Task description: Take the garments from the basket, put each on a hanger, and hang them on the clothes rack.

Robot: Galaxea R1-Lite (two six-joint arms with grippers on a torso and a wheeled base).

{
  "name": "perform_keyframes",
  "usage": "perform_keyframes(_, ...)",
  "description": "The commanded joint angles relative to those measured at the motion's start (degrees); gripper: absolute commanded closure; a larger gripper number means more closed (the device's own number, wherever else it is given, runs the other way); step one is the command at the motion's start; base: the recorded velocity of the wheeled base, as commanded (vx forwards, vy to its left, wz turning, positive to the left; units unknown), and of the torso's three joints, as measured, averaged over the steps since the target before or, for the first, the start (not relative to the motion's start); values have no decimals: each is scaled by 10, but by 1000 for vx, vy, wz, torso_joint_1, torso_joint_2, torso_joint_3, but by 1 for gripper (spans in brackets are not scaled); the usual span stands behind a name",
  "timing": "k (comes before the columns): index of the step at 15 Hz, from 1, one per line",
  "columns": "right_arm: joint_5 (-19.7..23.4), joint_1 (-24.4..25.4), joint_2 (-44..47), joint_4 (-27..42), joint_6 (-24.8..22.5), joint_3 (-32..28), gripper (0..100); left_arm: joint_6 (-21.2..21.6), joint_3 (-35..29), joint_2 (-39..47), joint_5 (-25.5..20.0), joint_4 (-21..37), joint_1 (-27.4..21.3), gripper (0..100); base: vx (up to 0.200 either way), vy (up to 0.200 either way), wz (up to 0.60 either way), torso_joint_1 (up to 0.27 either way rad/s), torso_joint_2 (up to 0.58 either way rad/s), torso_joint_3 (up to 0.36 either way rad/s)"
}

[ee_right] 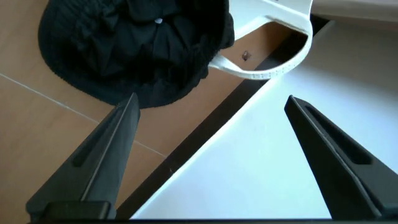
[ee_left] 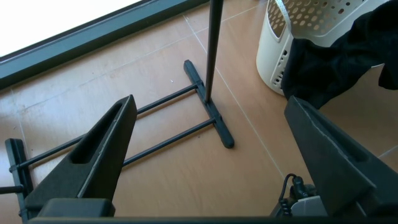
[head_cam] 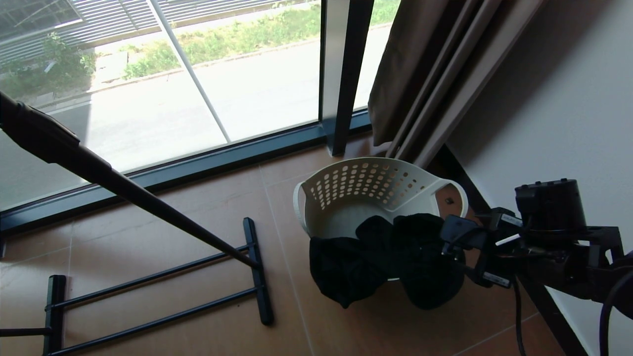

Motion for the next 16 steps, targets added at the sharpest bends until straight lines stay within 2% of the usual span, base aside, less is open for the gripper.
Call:
perform_keyframes(1,-4,2,90,-31,-19,-35,0,0,0,0,0,0,0,0,0,0,0,0,0,0)
perform_keyframes(6,-22,-9,194,-70,-92,-130,0,0,0,0,0,0,0,0,0,0,0,0,0,0)
perform_keyframes(13,-25,-10,280,-71,-109,-241,0,0,0,0,0,0,0,0,0,0,0,0,0,0)
perform_keyframes(16,-32,-10,297,-72,-114,-265,0,0,0,0,0,0,0,0,0,0,0,0,0,0)
